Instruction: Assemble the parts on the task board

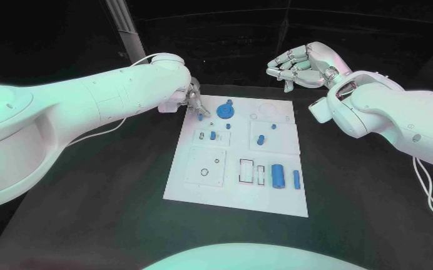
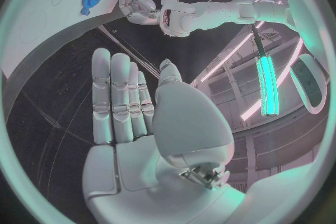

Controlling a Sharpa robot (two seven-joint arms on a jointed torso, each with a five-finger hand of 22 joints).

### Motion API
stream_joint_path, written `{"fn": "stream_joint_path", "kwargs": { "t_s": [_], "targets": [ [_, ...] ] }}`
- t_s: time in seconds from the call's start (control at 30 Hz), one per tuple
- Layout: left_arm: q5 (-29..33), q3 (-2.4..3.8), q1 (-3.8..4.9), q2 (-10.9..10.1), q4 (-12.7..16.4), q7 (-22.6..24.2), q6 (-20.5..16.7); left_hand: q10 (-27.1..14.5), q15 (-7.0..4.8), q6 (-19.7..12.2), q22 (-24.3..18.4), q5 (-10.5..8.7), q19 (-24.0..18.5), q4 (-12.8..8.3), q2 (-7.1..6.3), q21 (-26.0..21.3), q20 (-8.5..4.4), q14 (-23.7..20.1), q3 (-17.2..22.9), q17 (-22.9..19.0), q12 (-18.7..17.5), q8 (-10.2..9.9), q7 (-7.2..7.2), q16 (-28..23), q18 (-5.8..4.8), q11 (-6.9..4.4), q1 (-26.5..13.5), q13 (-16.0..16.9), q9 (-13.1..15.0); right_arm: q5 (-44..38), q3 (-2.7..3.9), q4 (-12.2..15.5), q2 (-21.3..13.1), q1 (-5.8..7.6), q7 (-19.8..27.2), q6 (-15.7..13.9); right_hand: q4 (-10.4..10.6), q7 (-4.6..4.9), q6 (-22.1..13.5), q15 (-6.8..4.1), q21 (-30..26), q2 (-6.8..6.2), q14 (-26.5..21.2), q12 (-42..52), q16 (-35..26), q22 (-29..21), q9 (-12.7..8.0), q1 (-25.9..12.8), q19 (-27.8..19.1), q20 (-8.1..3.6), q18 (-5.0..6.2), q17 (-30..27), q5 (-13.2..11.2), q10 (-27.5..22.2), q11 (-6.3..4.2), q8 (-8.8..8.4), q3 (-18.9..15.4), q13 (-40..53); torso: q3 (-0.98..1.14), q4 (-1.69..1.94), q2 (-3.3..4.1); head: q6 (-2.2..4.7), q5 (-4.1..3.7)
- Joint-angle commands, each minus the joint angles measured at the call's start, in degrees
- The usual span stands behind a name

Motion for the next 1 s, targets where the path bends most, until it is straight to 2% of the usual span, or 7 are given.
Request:
{"fn": "stream_joint_path", "kwargs": {
  "t_s": [0.03, 0.6, 1.0],
  "targets": [
    [-0.36, 0.0, 0.01, 0.16, -0.14, 0.97, 1.06, 0.12, -0.22, 0.09, 0.05, 0.16, 0.29, 0.36, 0.1, 0.28, 0.0, 6.06, 0.11, 15.09, 0.17, 0.26, -0.34, 0.18, -0.03, -0.23, 0.56, 0.0, 0.05, -0.16, 0.05, 0.09, 0.06, 0.1, 0.36, 0.26, -0.06, -0.1, -0.49, 0.08, -0.13, 0.01, 0.1, -0.19, -0.12, -0.1, -0.06, 0.45, 0.47, -0.05, 0.31, 0.09, -0.03, -0.53, 0.0, -0.28, -0.43, -0.05, 0.0, -0.04, 0.01, -0.04, 0.02],
    [0.28, -0.01, -0.11, 0.55, -0.61, 0.43, 2.09, 0.27, -0.31, 0.3, 0.25, 0.24, 0.36, 0.26, 1.16, 0.39, -0.08, 6.06, 0.62, 15.09, 0.34, 0.08, -0.43, 0.18, -0.07, -0.33, 2.15, -0.12, 0.01, -0.16, 0.05, 0.11, 0.07, 0.1, 0.36, 0.25, -0.07, -0.05, -0.65, 0.11, -0.2, 0.09, 0.15, -0.27, -0.19, -0.15, -0.09, 0.53, 0.54, -0.04, 0.31, 0.13, 0.06, -0.58, 0.04, -0.38, -0.47, -0.19, -0.02, -0.01, 0.02, -0.27, -0.16],
    [0.31, -0.02, -0.14, 0.74, -0.89, 0.26, 2.48, 0.32, -0.53, 0.38, 0.33, 0.39, 0.35, -0.61, 3.03, 0.33, -0.27, 6.06, 3.24, 15.09, 0.32, -0.44, -0.69, 0.18, -0.06, -0.59, 5.59, -0.5, -0.16, -0.16, 0.05, 0.12, 0.09, 0.1, 0.37, 0.22, -0.07, -0.05, -0.65, 0.11, -0.2, 0.09, 0.15, -0.27, -0.19, -0.15, -0.09, 0.53, 0.54, -0.04, 0.31, 0.13, 0.06, -0.58, 0.04, -0.38, -0.47, -0.19, -0.03, -0.01, 0.0, -0.39, -0.23]
  ]
}}
